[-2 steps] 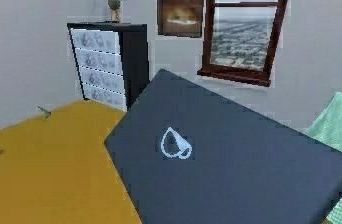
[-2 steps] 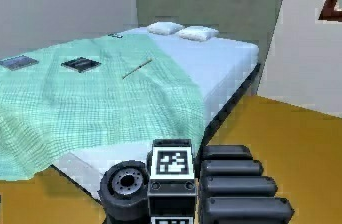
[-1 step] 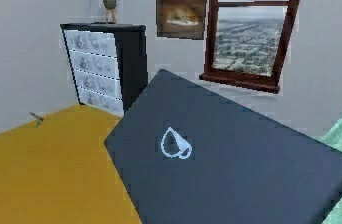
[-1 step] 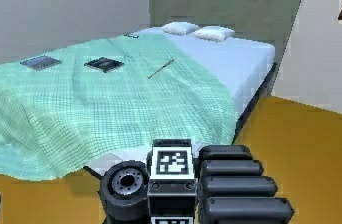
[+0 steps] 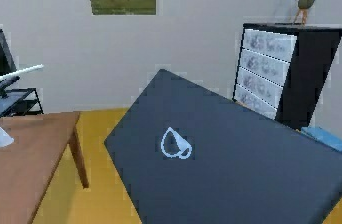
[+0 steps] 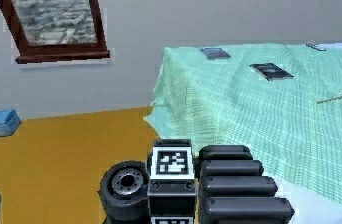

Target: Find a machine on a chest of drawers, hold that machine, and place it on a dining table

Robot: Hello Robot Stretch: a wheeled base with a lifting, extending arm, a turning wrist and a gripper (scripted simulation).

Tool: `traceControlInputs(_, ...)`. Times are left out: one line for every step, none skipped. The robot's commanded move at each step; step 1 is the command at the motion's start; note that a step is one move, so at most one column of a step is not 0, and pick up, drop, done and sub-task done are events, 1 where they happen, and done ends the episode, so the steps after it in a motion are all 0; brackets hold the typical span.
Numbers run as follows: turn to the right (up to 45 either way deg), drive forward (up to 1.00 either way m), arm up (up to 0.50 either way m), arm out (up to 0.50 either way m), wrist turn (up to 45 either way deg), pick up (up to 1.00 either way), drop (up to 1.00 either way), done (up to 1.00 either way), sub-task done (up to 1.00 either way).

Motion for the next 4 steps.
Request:
traceControlInputs(-9.0,0.0,0.0,0.0,0.0,0.0,0.0,0.0,0.0)
traceControlInputs(0.0,0.8,0.0,0.0,0.0,0.0,0.0,0.0,0.0)
traceControlInputs(-45.0,0.0,0.0,0.0,0.0,0.0,0.0,0.0,0.0)
traceControlInputs(-45.0,0.0,0.0,0.0,0.0,0.0,0.0,0.0,0.0)
